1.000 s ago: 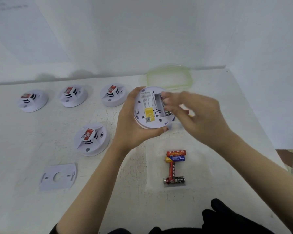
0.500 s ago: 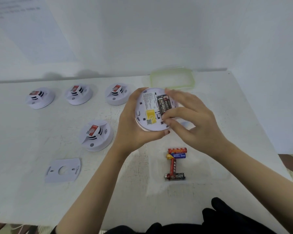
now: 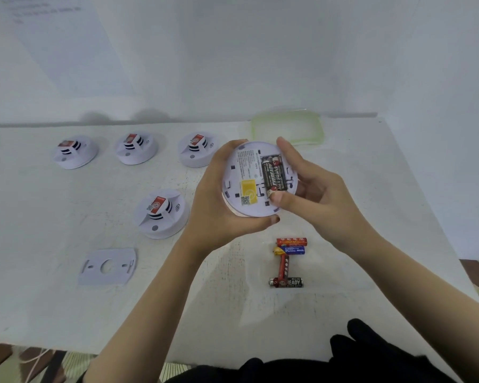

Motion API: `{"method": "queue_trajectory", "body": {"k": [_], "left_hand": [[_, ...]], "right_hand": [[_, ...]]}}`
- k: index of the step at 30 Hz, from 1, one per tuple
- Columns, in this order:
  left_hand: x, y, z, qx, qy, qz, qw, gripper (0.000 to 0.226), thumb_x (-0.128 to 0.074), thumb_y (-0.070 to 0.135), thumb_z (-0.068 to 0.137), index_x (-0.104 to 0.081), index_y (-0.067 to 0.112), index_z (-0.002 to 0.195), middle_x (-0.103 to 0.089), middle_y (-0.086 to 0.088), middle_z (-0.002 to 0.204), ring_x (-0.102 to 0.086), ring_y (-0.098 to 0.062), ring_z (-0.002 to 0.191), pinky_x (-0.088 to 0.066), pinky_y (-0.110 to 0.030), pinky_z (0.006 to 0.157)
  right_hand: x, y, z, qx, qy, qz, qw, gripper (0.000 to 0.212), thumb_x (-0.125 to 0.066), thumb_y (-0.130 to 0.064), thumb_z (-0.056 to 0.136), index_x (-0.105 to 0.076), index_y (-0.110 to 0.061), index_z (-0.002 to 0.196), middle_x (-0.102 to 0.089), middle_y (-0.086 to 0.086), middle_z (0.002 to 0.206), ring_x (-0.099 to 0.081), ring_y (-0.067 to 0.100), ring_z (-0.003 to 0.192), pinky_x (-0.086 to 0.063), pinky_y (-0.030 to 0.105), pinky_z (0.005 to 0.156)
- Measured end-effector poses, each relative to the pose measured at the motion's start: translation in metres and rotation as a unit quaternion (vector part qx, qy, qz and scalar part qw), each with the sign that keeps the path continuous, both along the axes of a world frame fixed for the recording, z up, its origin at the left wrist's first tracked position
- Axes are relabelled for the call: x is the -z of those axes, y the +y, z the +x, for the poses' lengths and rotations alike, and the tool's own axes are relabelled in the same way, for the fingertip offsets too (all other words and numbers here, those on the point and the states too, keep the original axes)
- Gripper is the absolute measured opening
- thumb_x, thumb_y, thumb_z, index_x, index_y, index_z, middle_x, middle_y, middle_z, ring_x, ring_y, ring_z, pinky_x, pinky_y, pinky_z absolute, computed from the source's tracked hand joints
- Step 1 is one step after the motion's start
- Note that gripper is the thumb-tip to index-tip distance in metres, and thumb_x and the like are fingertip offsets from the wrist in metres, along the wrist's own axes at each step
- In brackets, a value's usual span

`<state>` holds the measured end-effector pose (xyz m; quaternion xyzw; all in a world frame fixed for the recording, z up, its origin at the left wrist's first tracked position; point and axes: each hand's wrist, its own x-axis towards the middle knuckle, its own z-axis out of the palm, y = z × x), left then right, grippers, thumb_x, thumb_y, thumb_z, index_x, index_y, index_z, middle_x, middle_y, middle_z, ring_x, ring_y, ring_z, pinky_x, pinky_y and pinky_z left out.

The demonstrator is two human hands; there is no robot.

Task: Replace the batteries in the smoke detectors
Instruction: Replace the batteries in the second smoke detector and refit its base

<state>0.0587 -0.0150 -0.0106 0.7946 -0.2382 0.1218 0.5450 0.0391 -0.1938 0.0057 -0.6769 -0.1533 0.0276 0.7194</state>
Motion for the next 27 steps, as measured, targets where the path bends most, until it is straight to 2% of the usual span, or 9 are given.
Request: {"method": "queue_trajectory", "body": {"k": [3, 7, 12, 17, 19, 22, 24, 27], "left_hand": [[0.003, 0.003, -0.005, -0.006, 0.008, -0.002, 1.000, 0.096, -0.086, 0.025, 0.056, -0.034, 0.014, 0.136, -0.047, 0.004, 0.133, -0.050, -0.012, 0.124, -0.050, -0.027, 0.095], [0.006, 0.007, -0.011, -0.019, 0.001, 0.001, 1.000, 0.098, -0.088, 0.024, 0.055, -0.034, 0.014, 0.136, -0.047, 0.007, 0.132, -0.050, -0.013, 0.124, -0.050, -0.030, 0.097], [0.005, 0.011, -0.016, -0.020, -0.008, 0.012, 1.000, 0.096, -0.088, 0.020, 0.055, -0.035, 0.012, 0.135, -0.046, 0.015, 0.129, -0.049, -0.004, 0.122, -0.046, -0.016, 0.094], [0.005, 0.021, -0.018, -0.018, 0.000, 0.004, 1.000, 0.094, -0.087, 0.021, 0.055, -0.035, 0.021, 0.133, -0.045, 0.033, 0.124, -0.050, 0.000, 0.120, -0.046, -0.011, 0.088], [0.006, 0.031, -0.022, -0.027, 0.013, 0.005, 1.000, 0.097, -0.089, 0.019, 0.054, -0.035, 0.022, 0.135, -0.046, 0.030, 0.126, -0.051, -0.004, 0.121, -0.048, -0.013, 0.088], [0.007, 0.054, -0.032, -0.029, 0.054, -0.013, 0.998, 0.107, -0.090, 0.010, 0.053, -0.032, 0.020, 0.142, -0.048, 0.014, 0.133, -0.053, -0.010, 0.122, -0.052, -0.019, 0.087], [0.006, 0.075, -0.041, -0.040, 0.065, -0.015, 0.997, 0.105, -0.089, 0.020, 0.051, -0.034, 0.027, 0.141, -0.050, 0.015, 0.132, -0.053, -0.009, 0.122, -0.052, -0.019, 0.087], [0.005, 0.113, -0.053, -0.068, 0.070, -0.002, 0.995, 0.096, -0.085, 0.034, 0.050, -0.039, 0.029, 0.134, -0.053, 0.016, 0.130, -0.053, -0.012, 0.122, -0.051, -0.023, 0.091]], "right_hand": [[0.001, 0.003, -0.002, 0.011, 0.004, -0.009, 1.000, 0.070, -0.067, 0.005, 0.080, -0.041, -0.025, 0.138, -0.068, -0.008, 0.112, -0.066, 0.014, 0.100, -0.054, 0.026, 0.081], [0.000, 0.009, -0.006, 0.025, 0.000, -0.026, 0.999, 0.068, -0.065, 0.009, 0.081, -0.044, -0.031, 0.132, -0.068, -0.012, 0.108, -0.067, 0.011, 0.098, -0.055, 0.024, 0.078], [-0.003, 0.019, -0.012, 0.056, 0.031, 0.015, 0.998, 0.070, -0.062, 0.018, 0.076, -0.053, -0.031, 0.125, -0.072, -0.015, 0.092, -0.068, 0.005, 0.088, -0.055, 0.020, 0.072], [-0.006, 0.032, -0.014, 0.064, 0.050, 0.019, 0.997, 0.068, -0.062, 0.018, 0.074, -0.057, -0.028, 0.125, -0.071, -0.007, 0.097, -0.066, 0.003, 0.086, -0.054, 0.018, 0.073], [-0.008, 0.040, -0.016, 0.045, 0.045, 0.007, 0.998, 0.066, -0.061, 0.017, 0.077, -0.056, -0.030, 0.123, -0.071, -0.008, 0.094, -0.066, 0.003, 0.084, -0.055, 0.020, 0.075], [-0.007, 0.061, -0.022, 0.023, 0.022, -0.044, 0.999, 0.063, -0.061, 0.011, 0.081, -0.052, -0.040, 0.118, -0.069, -0.006, 0.102, -0.066, 0.008, 0.092, -0.056, 0.028, 0.081], [-0.005, 0.079, -0.026, 0.006, 0.026, -0.058, 0.998, 0.059, -0.060, 0.006, 0.085, -0.050, -0.036, 0.125, -0.067, -0.008, 0.108, -0.064, 0.009, 0.100, -0.055, 0.028, 0.086], [-0.002, 0.113, -0.031, -0.010, 0.062, -0.026, 0.998, 0.045, -0.054, -0.004, 0.093, -0.049, -0.025, 0.132, -0.063, -0.007, 0.121, -0.060, 0.004, 0.111, -0.049, 0.020, 0.092]]}}
